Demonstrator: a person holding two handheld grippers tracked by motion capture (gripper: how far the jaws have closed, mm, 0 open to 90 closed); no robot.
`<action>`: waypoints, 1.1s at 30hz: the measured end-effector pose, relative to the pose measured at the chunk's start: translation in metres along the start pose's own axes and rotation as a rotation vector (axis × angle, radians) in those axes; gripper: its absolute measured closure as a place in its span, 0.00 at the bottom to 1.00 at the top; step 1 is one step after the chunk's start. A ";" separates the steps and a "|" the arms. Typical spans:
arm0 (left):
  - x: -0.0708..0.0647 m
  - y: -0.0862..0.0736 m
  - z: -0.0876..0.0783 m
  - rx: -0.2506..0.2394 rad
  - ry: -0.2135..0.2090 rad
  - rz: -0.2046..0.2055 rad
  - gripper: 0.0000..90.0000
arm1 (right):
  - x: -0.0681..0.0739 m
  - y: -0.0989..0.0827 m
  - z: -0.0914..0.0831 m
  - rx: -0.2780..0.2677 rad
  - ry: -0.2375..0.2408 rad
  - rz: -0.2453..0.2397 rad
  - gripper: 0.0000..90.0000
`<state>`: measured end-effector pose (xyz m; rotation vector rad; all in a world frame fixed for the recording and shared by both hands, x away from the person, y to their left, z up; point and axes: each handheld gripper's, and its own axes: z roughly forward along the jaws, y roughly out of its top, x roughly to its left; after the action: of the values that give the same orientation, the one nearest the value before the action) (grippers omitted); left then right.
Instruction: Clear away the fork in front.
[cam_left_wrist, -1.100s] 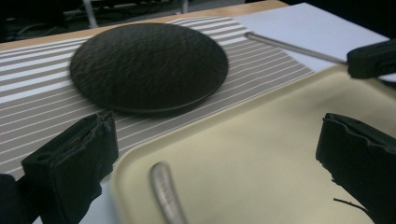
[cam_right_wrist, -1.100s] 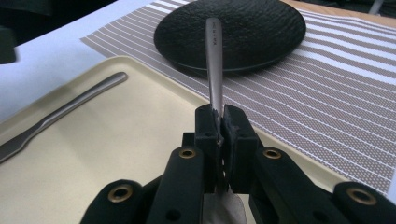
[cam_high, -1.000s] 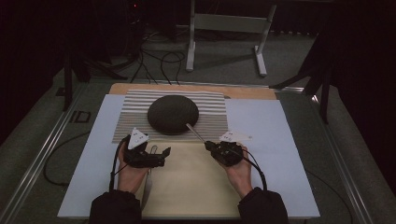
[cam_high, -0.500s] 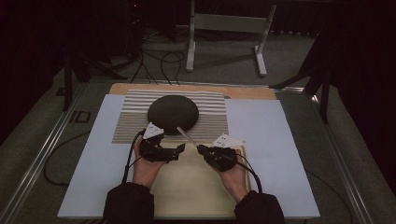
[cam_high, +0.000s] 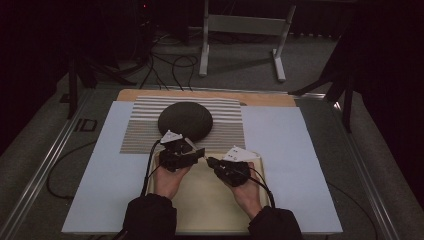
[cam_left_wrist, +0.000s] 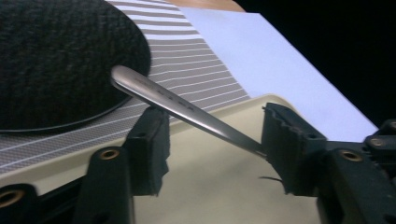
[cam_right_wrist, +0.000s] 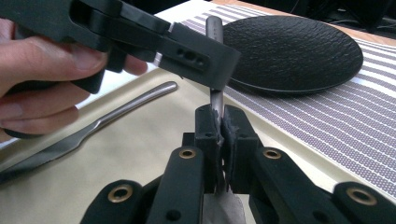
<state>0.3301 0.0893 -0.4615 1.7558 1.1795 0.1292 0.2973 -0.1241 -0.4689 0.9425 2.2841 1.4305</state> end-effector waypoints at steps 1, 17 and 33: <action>-0.001 0.000 0.001 0.000 -0.013 -0.001 0.54 | 0.001 0.000 0.000 -0.001 0.000 -0.002 0.95; -0.011 0.006 -0.001 0.016 -0.119 -0.022 0.97 | 0.002 0.000 0.004 0.020 0.013 -0.015 1.00; -0.006 0.016 -0.018 0.003 -0.087 0.014 0.97 | -0.009 0.001 0.001 0.021 -0.008 0.020 0.58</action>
<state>0.3271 0.0957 -0.4380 1.7548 1.1052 0.0590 0.3052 -0.1288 -0.4692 0.9778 2.2952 1.4107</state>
